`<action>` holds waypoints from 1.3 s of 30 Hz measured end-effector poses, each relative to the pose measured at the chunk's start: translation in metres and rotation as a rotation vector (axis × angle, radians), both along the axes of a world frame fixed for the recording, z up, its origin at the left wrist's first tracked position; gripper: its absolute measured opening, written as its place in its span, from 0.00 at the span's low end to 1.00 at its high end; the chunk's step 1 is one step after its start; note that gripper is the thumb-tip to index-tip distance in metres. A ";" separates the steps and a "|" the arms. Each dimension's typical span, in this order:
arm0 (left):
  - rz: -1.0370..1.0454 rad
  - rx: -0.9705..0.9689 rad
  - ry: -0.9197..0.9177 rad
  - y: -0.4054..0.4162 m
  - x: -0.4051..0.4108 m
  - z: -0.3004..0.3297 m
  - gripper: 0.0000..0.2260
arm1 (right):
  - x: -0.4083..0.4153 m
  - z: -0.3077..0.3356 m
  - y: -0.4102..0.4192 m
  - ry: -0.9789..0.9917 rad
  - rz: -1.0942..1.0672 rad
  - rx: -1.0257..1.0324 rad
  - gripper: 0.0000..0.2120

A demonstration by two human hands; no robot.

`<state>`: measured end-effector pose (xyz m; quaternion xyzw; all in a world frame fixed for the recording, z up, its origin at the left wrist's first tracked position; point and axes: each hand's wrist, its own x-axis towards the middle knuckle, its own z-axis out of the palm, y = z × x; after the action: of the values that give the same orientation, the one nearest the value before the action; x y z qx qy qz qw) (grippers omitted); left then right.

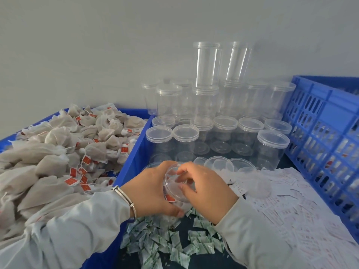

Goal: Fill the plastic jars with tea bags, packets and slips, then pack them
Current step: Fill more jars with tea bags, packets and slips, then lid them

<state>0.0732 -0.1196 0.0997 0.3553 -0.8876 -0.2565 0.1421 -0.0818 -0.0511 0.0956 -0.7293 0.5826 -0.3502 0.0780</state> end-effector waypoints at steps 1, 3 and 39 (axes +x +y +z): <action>0.003 -0.002 -0.007 0.000 0.000 0.000 0.39 | 0.000 0.000 0.001 0.008 -0.012 -0.023 0.13; 0.021 -0.006 -0.002 -0.001 0.001 -0.001 0.41 | -0.005 0.001 0.004 -0.018 -0.049 -0.115 0.13; -0.216 0.125 0.496 0.039 -0.106 0.081 0.30 | -0.116 0.102 0.085 0.110 -0.250 -0.606 0.17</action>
<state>-0.0326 -0.0801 0.1805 0.1932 -0.8408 -0.4035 0.3048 -0.1979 0.0339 0.1976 -0.6599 0.5403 -0.4746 -0.2176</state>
